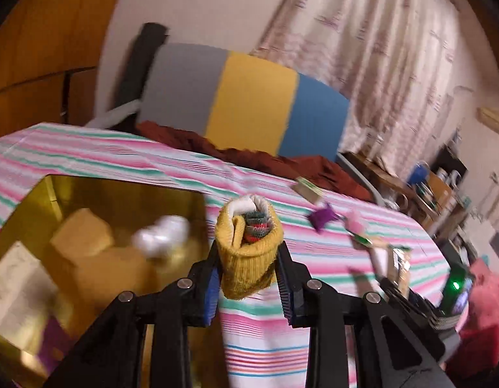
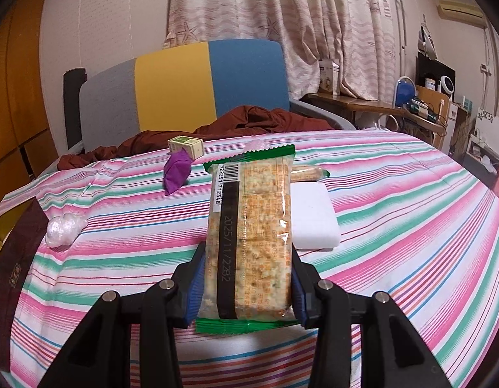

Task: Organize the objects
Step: 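Carry the yellow sponge and cracker packet to the gold tray and release them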

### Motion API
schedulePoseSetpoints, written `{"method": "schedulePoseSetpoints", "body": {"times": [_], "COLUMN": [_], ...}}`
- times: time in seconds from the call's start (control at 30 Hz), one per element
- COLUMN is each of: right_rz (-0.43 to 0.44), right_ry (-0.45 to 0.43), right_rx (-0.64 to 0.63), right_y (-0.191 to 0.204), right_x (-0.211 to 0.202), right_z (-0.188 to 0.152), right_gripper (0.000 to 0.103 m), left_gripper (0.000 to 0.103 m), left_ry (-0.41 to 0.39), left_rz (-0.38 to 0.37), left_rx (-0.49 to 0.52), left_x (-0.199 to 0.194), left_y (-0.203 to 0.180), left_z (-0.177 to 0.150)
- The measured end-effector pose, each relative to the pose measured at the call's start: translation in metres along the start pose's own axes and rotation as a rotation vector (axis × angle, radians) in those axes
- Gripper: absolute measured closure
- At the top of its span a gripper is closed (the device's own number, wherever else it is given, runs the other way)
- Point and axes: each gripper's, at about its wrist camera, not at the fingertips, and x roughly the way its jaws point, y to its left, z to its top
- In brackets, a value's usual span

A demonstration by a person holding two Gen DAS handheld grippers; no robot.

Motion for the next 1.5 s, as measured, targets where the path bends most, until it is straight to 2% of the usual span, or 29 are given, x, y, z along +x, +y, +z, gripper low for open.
{"method": "schedulePoseSetpoints", "body": {"times": [0.17, 0.3, 0.37, 0.6, 0.67, 0.77, 0.97, 1.03, 1.1, 1.17, 1.23, 1.4, 1.5], "right_rz": [0.009, 0.008, 0.01, 0.022, 0.057, 0.157, 0.343, 0.391, 0.436, 0.467, 0.496, 0.571, 0.594], "right_ry": [0.005, 0.009, 0.012, 0.024, 0.02, 0.032, 0.038, 0.038, 0.043, 0.054, 0.073, 0.143, 0.18], "right_rx": [-0.049, -0.088, -0.102, -0.173, -0.19, -0.177, -0.195, -0.193, -0.193, -0.195, -0.196, -0.217, -0.271], "right_y": [0.01, 0.018, 0.02, 0.034, 0.043, 0.059, 0.103, 0.115, 0.125, 0.132, 0.14, 0.162, 0.186], "right_x": [0.001, 0.002, 0.003, -0.001, -0.009, -0.024, -0.056, -0.064, -0.071, -0.077, -0.08, -0.084, -0.09], "right_z": [0.0, -0.001, -0.002, 0.0, 0.0, 0.0, -0.006, -0.006, -0.006, -0.007, -0.008, -0.011, -0.013], "right_gripper": [0.059, 0.059, 0.059, 0.059, 0.059, 0.059, 0.059, 0.059, 0.059, 0.059, 0.059, 0.059, 0.059], "left_gripper": [0.072, 0.072, 0.072, 0.072, 0.072, 0.072, 0.072, 0.064, 0.038, 0.029, 0.029, 0.006, 0.0], "left_ry": [-0.045, -0.043, -0.028, 0.05, 0.069, 0.077, 0.089, 0.084, 0.071, 0.049, 0.03, -0.06, -0.114], "left_rz": [0.098, 0.174, 0.224, 0.285, 0.295, 0.295, 0.295, 0.301, 0.291, 0.312, 0.328, 0.413, 0.428], "left_rx": [-0.081, -0.184, -0.223, -0.397, -0.44, -0.476, -0.502, -0.509, -0.517, -0.503, -0.455, -0.319, -0.256], "left_x": [-0.009, -0.009, -0.006, 0.007, 0.01, 0.013, 0.018, 0.018, 0.014, 0.009, 0.003, -0.024, -0.041], "left_y": [0.055, 0.104, 0.126, 0.194, 0.207, 0.217, 0.226, 0.228, 0.228, 0.224, 0.216, 0.181, 0.16], "left_z": [0.025, 0.044, 0.049, 0.051, 0.049, 0.046, 0.042, 0.042, 0.043, 0.044, 0.046, 0.047, 0.043]}}
